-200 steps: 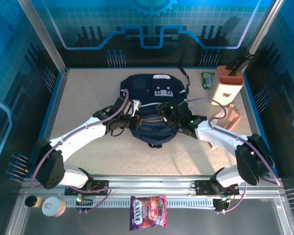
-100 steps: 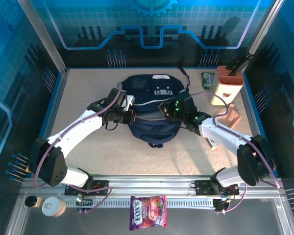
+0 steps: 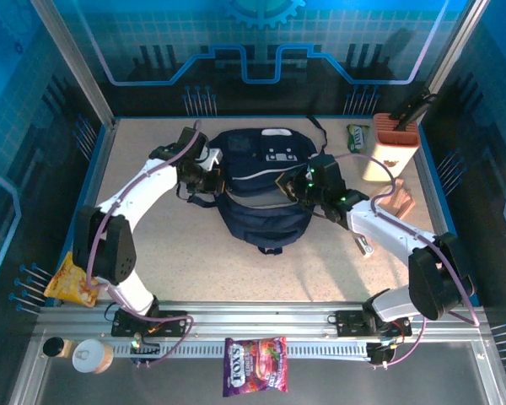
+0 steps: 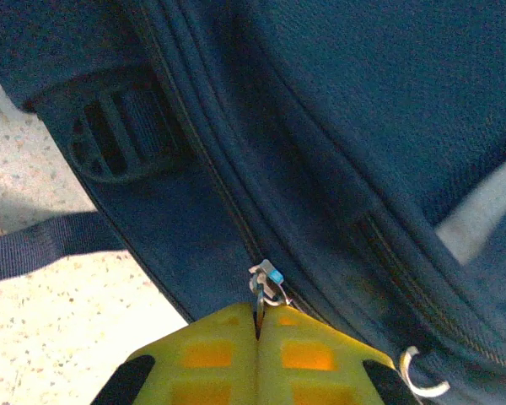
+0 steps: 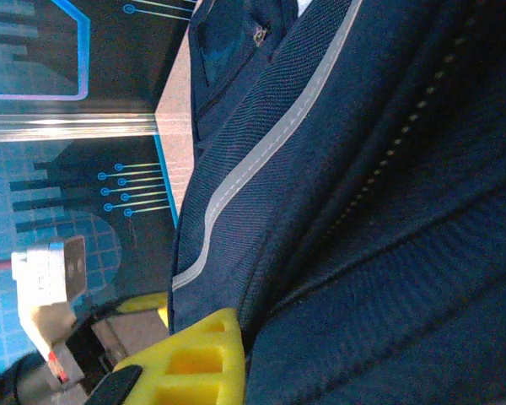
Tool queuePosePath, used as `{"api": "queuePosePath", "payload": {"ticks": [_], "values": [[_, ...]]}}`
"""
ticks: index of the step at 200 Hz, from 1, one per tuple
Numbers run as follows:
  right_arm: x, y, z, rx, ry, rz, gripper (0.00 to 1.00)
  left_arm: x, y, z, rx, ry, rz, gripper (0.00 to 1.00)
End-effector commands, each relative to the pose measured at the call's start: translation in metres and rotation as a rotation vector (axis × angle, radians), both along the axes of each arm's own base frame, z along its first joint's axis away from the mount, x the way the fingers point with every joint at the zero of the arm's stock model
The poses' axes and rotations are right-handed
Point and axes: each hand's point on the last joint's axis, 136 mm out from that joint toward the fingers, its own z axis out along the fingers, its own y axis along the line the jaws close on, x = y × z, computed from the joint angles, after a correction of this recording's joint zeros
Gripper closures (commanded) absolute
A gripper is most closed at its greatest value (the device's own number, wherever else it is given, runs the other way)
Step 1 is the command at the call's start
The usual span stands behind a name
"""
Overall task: Pack the student bag
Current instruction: Unzip the student bag at the top-center of the table.
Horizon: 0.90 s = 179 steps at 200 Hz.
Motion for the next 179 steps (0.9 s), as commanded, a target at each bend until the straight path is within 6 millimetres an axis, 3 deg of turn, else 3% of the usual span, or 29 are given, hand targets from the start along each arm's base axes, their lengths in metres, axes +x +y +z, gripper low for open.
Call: {"api": "queuePosePath", "payload": {"ticks": [1, 61, 100, 122, 147, 179], "values": [[0.009, -0.013, 0.019, -0.026, -0.067, -0.008, 0.91, 0.035, 0.025, 0.010, -0.007, -0.050, 0.084, 1.00], [0.005, -0.008, 0.013, -0.020, -0.051, 0.037, 0.91, 0.085, 0.040, -0.002, -0.124, -0.051, 0.211, 0.99], [0.003, -0.001, 0.014, -0.019, -0.056, 0.071, 0.91, 0.090, 0.058, -0.005, -0.105, -0.063, 0.286, 1.00], [0.002, 0.019, 0.012, -0.014, -0.056, 0.139, 0.90, 0.086, 0.081, -0.001, -0.079, -0.106, 0.379, 1.00], [0.002, 0.039, 0.009, 0.010, -0.047, 0.198, 0.91, 0.080, 0.109, -0.001, -0.063, -0.126, 0.485, 0.91], [0.003, 0.046, 0.013, 0.021, -0.053, 0.232, 0.88, 0.071, 0.126, -0.002, -0.052, -0.105, 0.532, 0.69]]}}
